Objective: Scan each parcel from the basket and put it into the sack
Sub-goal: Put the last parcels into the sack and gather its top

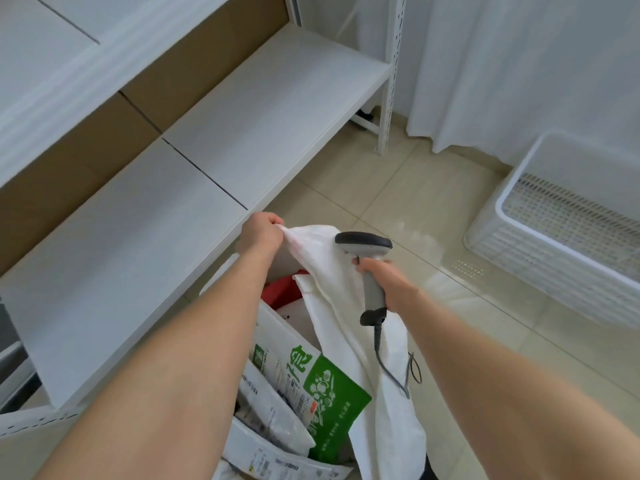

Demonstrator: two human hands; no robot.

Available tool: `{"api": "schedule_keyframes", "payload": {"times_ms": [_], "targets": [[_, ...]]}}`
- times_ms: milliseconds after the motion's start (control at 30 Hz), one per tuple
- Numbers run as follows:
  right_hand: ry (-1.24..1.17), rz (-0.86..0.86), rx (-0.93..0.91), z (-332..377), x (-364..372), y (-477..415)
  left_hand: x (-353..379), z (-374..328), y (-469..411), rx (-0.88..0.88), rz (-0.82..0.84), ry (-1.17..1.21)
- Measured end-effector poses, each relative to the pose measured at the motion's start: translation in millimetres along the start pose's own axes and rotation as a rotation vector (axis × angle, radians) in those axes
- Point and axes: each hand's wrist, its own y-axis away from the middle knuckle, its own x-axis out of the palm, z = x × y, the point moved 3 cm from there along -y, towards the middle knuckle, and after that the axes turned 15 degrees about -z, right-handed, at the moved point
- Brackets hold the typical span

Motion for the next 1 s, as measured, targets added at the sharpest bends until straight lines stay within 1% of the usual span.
{"api": "schedule_keyframes", "payload": {"times_ms": [133,200,267,333,433,467,500,567,633,667,733,867,933,1000], "targets": [[0.125,-0.010,-0.049,-13.2,-5.5,-9.2,-10.1,-3.2,-10.8,-0.069,-0.116,0.202],[0.144,-0.013,-0.048,-19.2,-2.5,-17.2,-13.5,-7.2,-16.0,-0.063,-0.146,0.238],[0.166,0.050,-0.007,-21.0,5.9,-16.5,-16.0,-7.7,-14.5,-0.009,-0.160,0.186],[0.209,0.115,0.034,-24.3,13.0,-16.4,-15.0,-5.8,-8.6,0.033,-0.140,0.157],[0.217,0.105,0.034,-22.0,14.2,-2.6,-15.5,6.4,7.1,0.111,-0.095,0.042],[0.192,0.102,0.031,-18.2,13.1,5.7,-21.2,16.3,13.7,0.102,-0.097,-0.021],[0.176,0.103,0.034,-14.2,11.7,12.9,-29.9,30.5,20.4,0.057,-0.119,-0.075],[0.168,0.108,0.043,-5.8,8.6,24.9,-44.7,78.0,33.7,-0.162,-0.127,-0.132],[0.172,0.081,0.031,4.1,8.0,35.4,-59.0,128.8,53.9,-0.412,-0.062,-0.143],[0.175,0.068,0.028,8.9,10.3,39.5,-64.0,149.4,65.2,-0.503,-0.010,-0.125],[0.163,0.062,0.019,16.4,18.5,45.3,-67.2,173.4,85.6,-0.572,0.081,-0.066],[0.150,0.045,0.011,14.8,36.6,52.7,-47.9,211.5,113.3,-0.699,0.216,0.022],[0.168,0.022,0.014,8.9,41.6,54.2,-36.6,230.4,117.5,-0.736,0.225,0.010],[0.193,0.005,0.007,3.9,43.8,57.5,-28.8,243.0,112.4,-0.708,0.216,0.026]]}}
